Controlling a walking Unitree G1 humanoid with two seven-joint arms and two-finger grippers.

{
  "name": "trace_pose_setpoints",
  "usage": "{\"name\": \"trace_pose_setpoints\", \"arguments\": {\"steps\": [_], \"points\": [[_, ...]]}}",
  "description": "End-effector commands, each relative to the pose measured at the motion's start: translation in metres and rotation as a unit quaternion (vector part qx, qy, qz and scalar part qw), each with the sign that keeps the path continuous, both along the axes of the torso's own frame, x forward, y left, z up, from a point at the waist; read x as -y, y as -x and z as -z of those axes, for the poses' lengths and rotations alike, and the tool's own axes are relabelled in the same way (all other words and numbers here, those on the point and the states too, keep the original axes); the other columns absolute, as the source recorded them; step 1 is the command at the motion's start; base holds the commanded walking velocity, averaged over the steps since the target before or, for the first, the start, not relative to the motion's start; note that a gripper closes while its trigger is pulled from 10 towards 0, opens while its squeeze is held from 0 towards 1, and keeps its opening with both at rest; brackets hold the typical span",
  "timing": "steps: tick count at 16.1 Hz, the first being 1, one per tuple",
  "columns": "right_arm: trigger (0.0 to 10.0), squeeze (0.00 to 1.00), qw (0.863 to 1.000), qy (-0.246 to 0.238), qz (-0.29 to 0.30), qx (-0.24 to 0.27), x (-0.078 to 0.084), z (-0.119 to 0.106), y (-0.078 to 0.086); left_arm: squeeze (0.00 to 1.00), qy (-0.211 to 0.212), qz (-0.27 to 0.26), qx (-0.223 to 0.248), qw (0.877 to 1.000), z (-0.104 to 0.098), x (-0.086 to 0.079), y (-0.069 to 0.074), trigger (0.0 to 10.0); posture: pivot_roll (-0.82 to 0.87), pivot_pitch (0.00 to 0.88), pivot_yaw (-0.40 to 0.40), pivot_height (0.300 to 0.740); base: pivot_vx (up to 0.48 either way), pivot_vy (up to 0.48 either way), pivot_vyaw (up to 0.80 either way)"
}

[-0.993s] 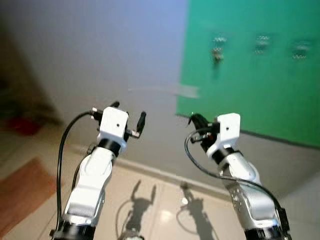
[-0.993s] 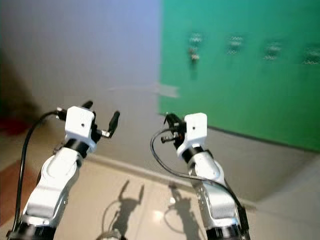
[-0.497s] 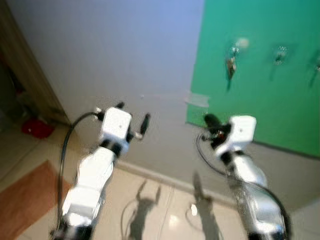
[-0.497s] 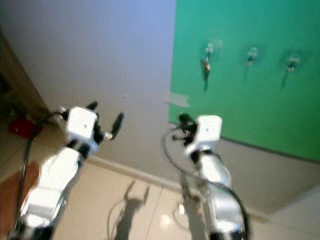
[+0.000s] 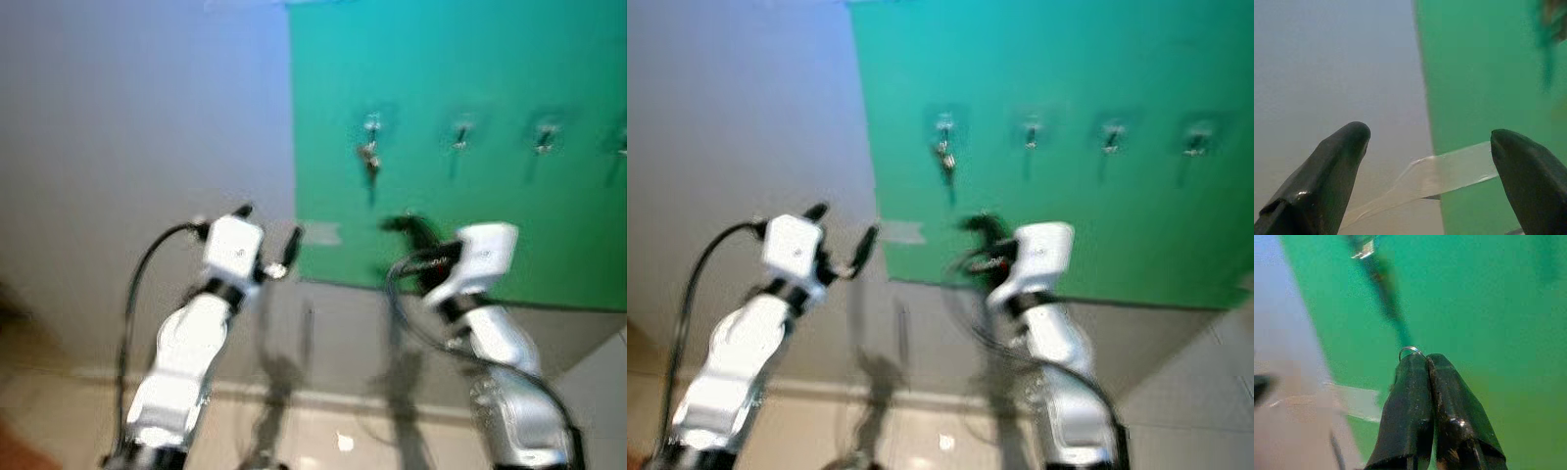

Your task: Hang keys on a hook

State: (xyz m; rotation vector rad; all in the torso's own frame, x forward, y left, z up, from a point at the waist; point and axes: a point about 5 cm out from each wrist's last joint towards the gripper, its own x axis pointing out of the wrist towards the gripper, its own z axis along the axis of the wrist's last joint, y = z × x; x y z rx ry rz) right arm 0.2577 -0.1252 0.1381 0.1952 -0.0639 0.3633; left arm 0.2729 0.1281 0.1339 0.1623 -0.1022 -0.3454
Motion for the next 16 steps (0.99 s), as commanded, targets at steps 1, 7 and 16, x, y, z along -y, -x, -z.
{"name": "trace_pose_setpoints", "arguments": {"steps": [1,7,16], "points": [[10.0,0.0,1.0,-0.001,-0.008,0.004,0.006,-0.004,0.002,0.0,0.001,0.015,0.007,1.0,-0.003,0.006,0.001,10.0,-0.03,0.0,0.008,0.718,0.0,0.0,0.0],[10.0,0.0,0.996,-0.021,-0.077,0.031,0.008,-0.024,0.007,0.0,-0.008,0.035,0.021,0.999,-0.005,0.011,0.008,10.0,-0.02,0.0,-0.015,0.718,0.0,0.0,0.0],[10.0,0.0,0.987,-0.141,-0.034,0.063,0.02,-0.071,-0.017,0.0,-0.007,0.228,0.021,0.973,-0.013,0.046,0.025,10.0,-0.04,0.0,-0.003,0.718,0.0,0.0,0.0]]}}
